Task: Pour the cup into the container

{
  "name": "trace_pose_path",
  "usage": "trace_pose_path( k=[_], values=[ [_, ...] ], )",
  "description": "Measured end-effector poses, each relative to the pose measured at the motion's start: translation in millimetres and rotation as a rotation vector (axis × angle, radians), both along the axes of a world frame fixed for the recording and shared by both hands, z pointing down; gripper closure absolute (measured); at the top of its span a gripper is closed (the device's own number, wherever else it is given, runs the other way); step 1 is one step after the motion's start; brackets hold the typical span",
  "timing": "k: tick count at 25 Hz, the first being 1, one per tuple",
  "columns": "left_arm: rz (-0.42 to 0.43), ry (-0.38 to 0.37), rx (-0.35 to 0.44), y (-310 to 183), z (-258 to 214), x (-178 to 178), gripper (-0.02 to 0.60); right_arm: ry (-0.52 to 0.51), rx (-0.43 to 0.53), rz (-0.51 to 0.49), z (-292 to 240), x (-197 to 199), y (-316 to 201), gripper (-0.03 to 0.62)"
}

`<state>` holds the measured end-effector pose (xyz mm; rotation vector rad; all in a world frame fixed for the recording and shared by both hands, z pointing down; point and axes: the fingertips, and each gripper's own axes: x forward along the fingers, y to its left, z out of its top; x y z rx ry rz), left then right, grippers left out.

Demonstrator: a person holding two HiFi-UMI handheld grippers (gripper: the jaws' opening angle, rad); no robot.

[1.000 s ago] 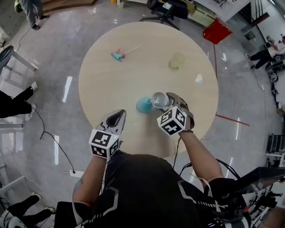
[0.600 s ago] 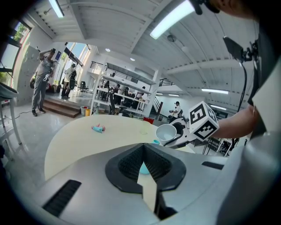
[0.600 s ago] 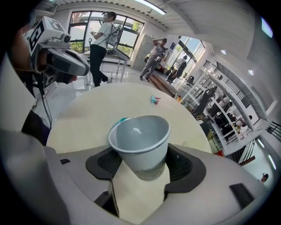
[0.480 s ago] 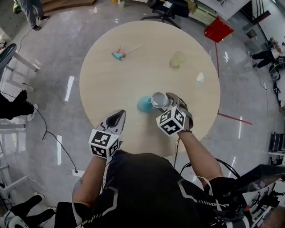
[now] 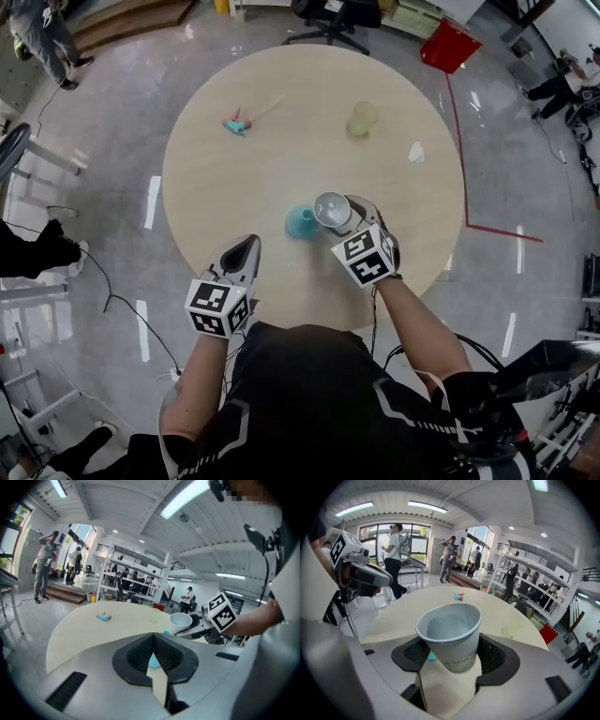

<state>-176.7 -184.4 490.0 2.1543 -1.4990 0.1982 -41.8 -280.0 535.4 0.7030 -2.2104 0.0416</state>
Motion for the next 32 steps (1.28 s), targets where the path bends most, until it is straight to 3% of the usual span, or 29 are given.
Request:
trace_pose_path(
  k=[6,13,21,32],
  values=[
    [0.036,-0.012,-0.015,-6.0,1.5,12.5,0.581,-0.114,-0.023,0.063,2.7,14.6,2.5,0.277],
    [0.060,-0.009,-0.039,-21.1,12.5,27.3,0.580,-0.176,-0.055,0.147,16.4,37.9,2.5,0.278],
    [0.024,0.016,-0.099,-39.6,38.8,32.4,0.580,-0.245,-0.106,0.235,42.9,64.8,-0.9,0.278],
    [0.005,0.011,-0.163,-42.9,76.0,40.4,0.580,-0.293,-0.125,0.229,80.8,73.7,-2.4,0.278]
  ],
)
